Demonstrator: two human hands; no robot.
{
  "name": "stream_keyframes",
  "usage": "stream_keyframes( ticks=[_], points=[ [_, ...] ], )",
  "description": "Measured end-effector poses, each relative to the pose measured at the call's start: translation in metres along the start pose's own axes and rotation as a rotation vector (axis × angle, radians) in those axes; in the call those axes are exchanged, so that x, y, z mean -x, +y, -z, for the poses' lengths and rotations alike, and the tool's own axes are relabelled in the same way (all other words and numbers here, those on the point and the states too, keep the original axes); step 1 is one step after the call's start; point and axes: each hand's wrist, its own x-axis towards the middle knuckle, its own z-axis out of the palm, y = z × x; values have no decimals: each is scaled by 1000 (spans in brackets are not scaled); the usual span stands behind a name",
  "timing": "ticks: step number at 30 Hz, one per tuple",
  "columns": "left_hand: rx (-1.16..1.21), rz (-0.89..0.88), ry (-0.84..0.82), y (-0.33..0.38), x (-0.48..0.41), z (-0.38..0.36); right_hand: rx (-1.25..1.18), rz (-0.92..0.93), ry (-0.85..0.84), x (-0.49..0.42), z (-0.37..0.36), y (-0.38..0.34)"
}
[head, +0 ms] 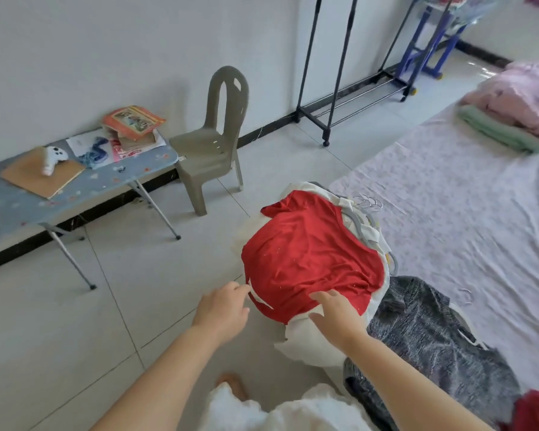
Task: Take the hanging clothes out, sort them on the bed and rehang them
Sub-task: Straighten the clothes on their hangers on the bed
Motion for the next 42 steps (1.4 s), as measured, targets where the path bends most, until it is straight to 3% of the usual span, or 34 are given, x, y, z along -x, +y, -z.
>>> stream_keyframes(
  ticks=[5,14,26,35,42],
  points=[
    [-33,-148,-54,-13,-64,27,-97,-132,58,-26,12,-14],
    [-125,-339,-133,23,-179,53,-220,-319,146,-101,38,23],
    [-204,-454,-214,93,-334,53,-358,-484,128,-249,75,108],
    [-206,-483,-307,118,-401,19,-508,-595,253,-334,68,168],
    [-197,-491,-367,124,-430,2,-551,-687,259,-365,59,186]
  ],
)
